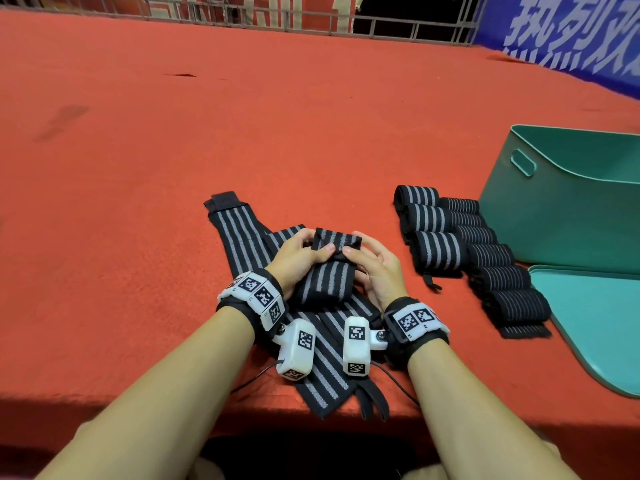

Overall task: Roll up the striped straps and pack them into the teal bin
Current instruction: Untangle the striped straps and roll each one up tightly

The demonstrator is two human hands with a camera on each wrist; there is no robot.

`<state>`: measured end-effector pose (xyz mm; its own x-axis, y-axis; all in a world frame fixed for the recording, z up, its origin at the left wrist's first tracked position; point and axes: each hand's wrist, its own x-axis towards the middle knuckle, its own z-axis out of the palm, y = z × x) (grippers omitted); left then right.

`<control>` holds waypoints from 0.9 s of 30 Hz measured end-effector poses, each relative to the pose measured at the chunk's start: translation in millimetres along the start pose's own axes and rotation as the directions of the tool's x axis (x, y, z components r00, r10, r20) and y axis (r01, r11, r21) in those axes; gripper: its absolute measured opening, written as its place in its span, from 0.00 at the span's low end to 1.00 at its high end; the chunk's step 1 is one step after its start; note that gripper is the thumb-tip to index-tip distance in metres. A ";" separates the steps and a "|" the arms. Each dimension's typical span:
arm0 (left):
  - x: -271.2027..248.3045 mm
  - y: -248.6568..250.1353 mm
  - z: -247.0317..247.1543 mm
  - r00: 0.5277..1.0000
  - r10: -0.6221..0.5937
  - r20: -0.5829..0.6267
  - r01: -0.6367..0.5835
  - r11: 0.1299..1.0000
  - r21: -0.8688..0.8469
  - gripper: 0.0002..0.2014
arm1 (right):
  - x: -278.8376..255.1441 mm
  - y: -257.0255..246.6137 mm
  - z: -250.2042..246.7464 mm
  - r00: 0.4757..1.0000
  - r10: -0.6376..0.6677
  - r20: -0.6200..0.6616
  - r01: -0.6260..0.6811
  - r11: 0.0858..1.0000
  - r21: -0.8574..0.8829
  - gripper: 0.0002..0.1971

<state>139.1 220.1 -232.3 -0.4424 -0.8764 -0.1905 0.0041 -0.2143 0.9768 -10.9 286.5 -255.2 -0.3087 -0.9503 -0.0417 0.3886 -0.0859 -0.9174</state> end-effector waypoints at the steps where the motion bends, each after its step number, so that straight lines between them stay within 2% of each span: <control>1: 0.1 -1.5 -0.8 1.000 0.000 -0.001 0.000 1.000 -0.004 0.10 | 0.1 -1.0 -0.2 1.000 0.013 0.020 -0.012 1.000 -0.019 0.21; 4: -1.5 -2.3 -1.8 1.000 0.002 0.003 -0.002 1.000 -0.008 0.11 | 0.9 0.9 -0.9 0.999 0.004 0.032 -0.001 0.997 -0.078 0.20; 7: -1.3 1.4 -0.8 0.999 -0.035 0.018 0.036 0.999 -0.031 0.11 | -1.9 1.4 0.2 1.000 -0.031 0.003 0.031 0.998 -0.051 0.18; 12: -1.9 7.7 1.2 0.981 -0.078 0.180 0.086 0.996 -0.037 0.27 | -4.1 3.8 1.2 0.997 -0.052 -0.063 0.057 0.996 0.072 0.17; 15: 1.5 10.2 2.9 0.979 -0.097 0.179 0.083 0.993 0.084 0.37 | -4.0 6.1 3.2 0.992 -0.063 -0.106 0.069 0.996 0.055 0.16; 16: 3.2 10.1 3.4 0.984 -0.091 0.154 0.072 0.990 0.123 0.37 | -3.3 6.7 3.1 0.991 -0.073 -0.115 0.078 0.996 0.041 0.16; 20: 3.6 8.6 3.1 0.990 -0.068 0.127 0.050 0.988 0.143 0.23 | -2.6 6.8 1.9 0.991 -0.093 -0.097 0.086 0.994 -0.069 0.13; 23: 4.6 4.5 -0.2 0.993 -0.064 0.102 0.052 0.992 0.111 0.26 | -3.0 6.5 2.2 0.996 -0.078 -0.048 0.070 0.987 -0.142 0.13; 27: 5.7 -0.3 -3.4 0.992 -0.057 0.115 0.052 0.997 0.049 0.09 | 1.9 -0.7 1.3 0.998 -0.006 -0.068 0.006 1.000 -0.007 0.12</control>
<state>139.6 213.7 -234.0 -0.5423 -0.8071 -0.2332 -0.0628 -0.2379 0.9693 -10.6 284.4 -254.1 -0.3693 -0.9272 -0.0629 0.3809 -0.0893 -0.9203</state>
